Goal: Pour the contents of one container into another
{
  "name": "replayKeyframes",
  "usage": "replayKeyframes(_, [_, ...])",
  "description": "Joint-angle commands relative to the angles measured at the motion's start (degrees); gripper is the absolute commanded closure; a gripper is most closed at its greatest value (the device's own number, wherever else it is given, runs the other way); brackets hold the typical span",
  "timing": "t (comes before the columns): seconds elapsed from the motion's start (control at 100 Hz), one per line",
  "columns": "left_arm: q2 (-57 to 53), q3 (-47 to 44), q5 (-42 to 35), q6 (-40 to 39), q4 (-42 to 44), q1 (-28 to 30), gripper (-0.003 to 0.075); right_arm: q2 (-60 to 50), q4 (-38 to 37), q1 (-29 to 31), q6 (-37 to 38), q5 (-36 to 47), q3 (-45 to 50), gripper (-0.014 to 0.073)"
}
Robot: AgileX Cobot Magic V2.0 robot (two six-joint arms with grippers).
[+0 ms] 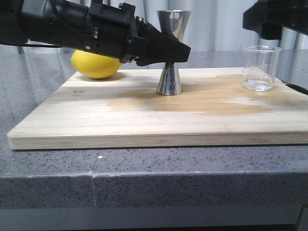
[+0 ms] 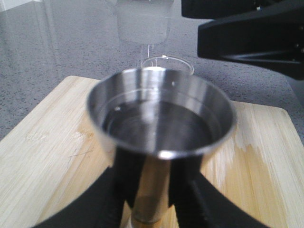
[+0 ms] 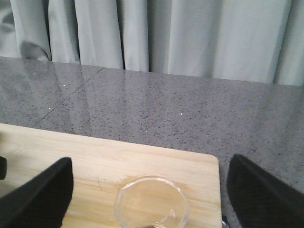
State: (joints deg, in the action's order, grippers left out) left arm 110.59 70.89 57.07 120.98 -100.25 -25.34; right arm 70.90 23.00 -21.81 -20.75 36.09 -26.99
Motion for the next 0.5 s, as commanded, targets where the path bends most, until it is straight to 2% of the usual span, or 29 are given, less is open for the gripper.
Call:
replayKeyframes(0.0, [-3.0, 1.3, 3.6, 0.2, -2.8, 0.1, 0.0422, -2.2, -1.2, 0.1, -0.8, 2.6, -1.3, 0.0])
replayKeyframes(0.14, [-3.0, 1.3, 3.3, -0.1, -2.7, 0.1, 0.0336, -5.7, -1.2, 0.1, -0.8, -6.1, -3.1, 0.0])
replayKeyframes(0.26, [-4.3, 1.3, -1.0, -2.9, -0.5, 0.2, 0.0284, -9.8, -1.2, 0.6, -0.9, -17.2, -6.7, 0.0])
replayKeyframes(0.36, [-6.9, 1.3, -4.5, -7.8, 5.9, 0.5, 0.0283, -12.9, -1.2, 3.0, -1.1, -29.2, -10.8, 0.0])
replayKeyframes(0.49, [-11.8, 1.3, -6.1, -18.5, 17.1, 1.3, 0.0283, -16.4, -1.5, 8.3, -1.1, -44.7, -16.6, 0.0])
